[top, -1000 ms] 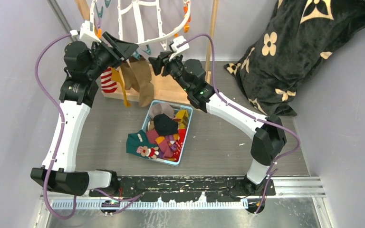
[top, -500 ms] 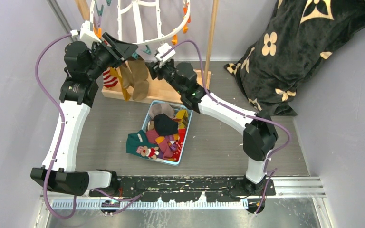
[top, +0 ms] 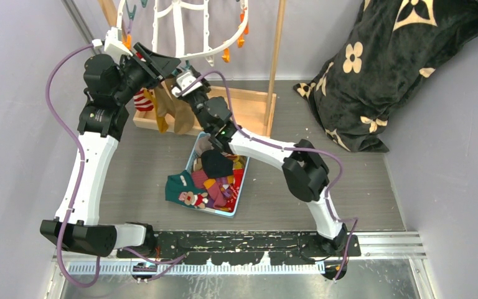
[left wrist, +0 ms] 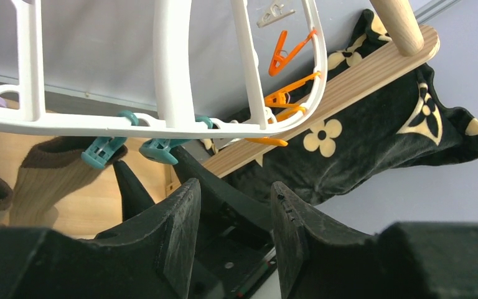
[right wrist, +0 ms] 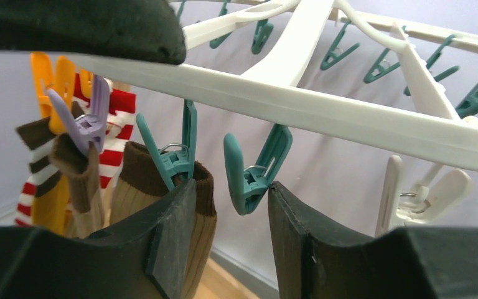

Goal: Clip the socks to the hanger
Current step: Open the clamp at the hanger.

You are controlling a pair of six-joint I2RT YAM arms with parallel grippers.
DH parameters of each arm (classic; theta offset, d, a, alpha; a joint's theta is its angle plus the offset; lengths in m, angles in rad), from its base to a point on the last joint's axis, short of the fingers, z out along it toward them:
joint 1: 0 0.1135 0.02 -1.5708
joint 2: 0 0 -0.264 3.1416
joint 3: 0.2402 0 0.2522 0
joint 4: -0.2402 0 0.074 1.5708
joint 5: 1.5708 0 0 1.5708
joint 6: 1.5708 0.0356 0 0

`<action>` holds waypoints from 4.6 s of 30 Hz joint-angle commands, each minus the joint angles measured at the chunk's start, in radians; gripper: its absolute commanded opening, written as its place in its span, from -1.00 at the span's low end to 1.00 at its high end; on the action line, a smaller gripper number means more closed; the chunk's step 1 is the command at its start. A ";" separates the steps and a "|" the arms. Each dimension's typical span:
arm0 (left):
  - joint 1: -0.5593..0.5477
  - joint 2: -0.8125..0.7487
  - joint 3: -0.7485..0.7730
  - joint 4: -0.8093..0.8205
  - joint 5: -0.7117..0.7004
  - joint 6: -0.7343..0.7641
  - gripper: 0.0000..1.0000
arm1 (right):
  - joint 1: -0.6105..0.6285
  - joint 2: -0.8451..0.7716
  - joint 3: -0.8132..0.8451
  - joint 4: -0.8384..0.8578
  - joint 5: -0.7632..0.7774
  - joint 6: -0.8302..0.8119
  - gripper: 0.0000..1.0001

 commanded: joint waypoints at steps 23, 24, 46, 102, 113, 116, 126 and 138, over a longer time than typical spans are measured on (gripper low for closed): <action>0.012 -0.028 0.037 0.049 0.006 0.020 -0.08 | 0.070 0.062 0.063 0.466 0.186 -0.256 -0.69; 0.012 -0.027 0.035 0.049 0.008 0.021 -0.08 | 0.071 0.054 0.053 0.469 0.187 -0.247 -0.78; 0.022 -0.031 0.011 0.090 0.102 -0.033 -0.04 | 0.039 -0.282 -0.208 0.172 -0.032 0.422 -0.98; 0.001 0.032 -0.010 0.142 0.139 -0.027 -0.93 | 0.012 -0.400 -0.228 -0.093 -0.179 0.583 0.08; 0.009 0.020 -0.012 0.150 0.151 -0.048 -0.93 | -0.236 -0.409 -0.277 -0.108 -0.672 1.279 0.10; 0.009 0.016 -0.011 0.152 0.152 -0.054 -0.92 | -0.251 -0.369 -0.263 -0.050 -0.719 1.397 0.10; 0.010 0.018 -0.010 0.160 0.157 -0.060 -0.92 | -0.251 -0.229 -0.175 0.161 -0.838 1.716 0.10; 0.011 0.009 -0.008 0.151 0.151 -0.057 -0.90 | -0.227 -0.342 -0.242 -0.045 -0.693 1.402 0.06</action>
